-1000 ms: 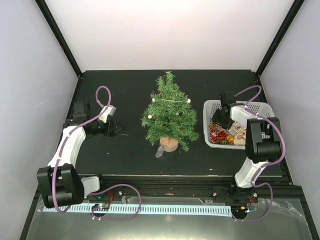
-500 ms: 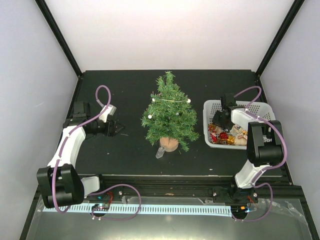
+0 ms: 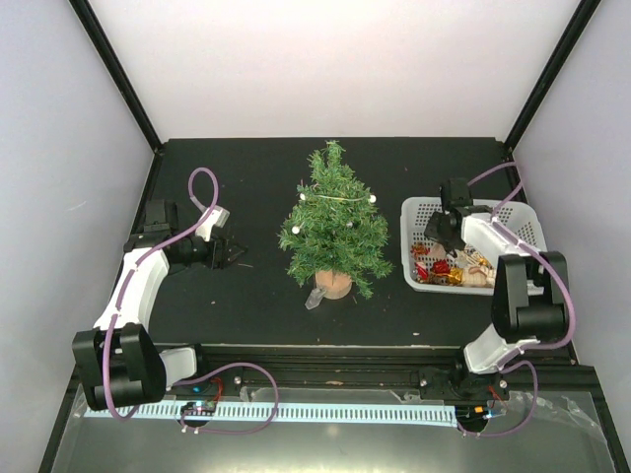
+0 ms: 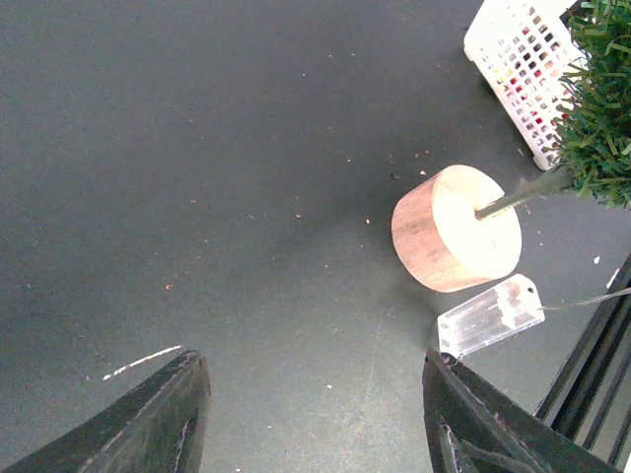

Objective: Decorate the small christmas tree

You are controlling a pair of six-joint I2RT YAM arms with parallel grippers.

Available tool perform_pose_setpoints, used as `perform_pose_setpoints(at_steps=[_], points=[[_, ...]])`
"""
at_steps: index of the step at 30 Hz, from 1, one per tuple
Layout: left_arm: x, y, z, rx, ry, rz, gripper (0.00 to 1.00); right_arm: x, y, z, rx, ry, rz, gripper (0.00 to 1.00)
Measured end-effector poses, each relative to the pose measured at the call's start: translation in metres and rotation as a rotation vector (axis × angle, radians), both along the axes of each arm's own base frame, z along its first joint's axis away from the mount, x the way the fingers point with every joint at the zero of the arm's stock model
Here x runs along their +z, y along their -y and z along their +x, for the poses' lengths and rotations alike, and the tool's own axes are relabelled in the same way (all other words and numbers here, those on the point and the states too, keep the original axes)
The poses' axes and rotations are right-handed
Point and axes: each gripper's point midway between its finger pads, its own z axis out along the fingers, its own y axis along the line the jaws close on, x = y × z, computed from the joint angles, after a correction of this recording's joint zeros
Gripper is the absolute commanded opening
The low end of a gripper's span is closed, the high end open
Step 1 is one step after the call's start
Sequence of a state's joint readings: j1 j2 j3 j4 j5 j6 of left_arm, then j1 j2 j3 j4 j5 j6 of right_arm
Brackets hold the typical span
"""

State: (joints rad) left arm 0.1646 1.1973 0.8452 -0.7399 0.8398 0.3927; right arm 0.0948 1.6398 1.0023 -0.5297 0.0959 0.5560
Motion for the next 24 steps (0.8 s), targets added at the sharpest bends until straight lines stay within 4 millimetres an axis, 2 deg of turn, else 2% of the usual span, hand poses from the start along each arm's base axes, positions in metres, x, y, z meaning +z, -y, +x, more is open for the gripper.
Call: perform_pose_setpoints(at_steps=[6, 8, 13, 17, 19, 21, 23, 24], points=[[0.000, 0.001, -0.001, -0.003, -0.002, -0.006, 0.60, 0.066, 0.007, 0.007, -0.021, 0.149, -0.060, 0.01], [0.001, 0.001, -0.001, -0.005, -0.003, -0.009, 0.60, 0.083, 0.008, 0.006, -0.023, 0.186, -0.075, 0.01], [0.001, 0.002, -0.002, -0.010, -0.002, -0.013, 0.60, 0.104, 0.003, -0.003, -0.010, 0.213, -0.130, 0.01], [0.001, 0.002, -0.002, -0.012, -0.002, -0.015, 0.60, 0.132, -0.015, -0.009, 0.036, 0.278, -0.124, 0.01], [0.001, 0.003, -0.002, -0.013, -0.003, -0.016, 0.60, 0.154, -0.024, -0.013, 0.061, 0.342, -0.089, 0.01], [0.001, 0.003, -0.003, -0.013, -0.003, -0.017, 0.60, 0.184, -0.034, -0.019, 0.090, 0.433, -0.035, 0.01], [0.001, 0.003, -0.003, -0.013, -0.004, -0.017, 0.60, 0.221, -0.041, -0.027, 0.118, 0.537, 0.026, 0.01], [0.001, 0.003, -0.003, -0.014, -0.004, -0.017, 0.60, 0.248, -0.046, -0.031, 0.142, 0.606, 0.066, 0.01]])
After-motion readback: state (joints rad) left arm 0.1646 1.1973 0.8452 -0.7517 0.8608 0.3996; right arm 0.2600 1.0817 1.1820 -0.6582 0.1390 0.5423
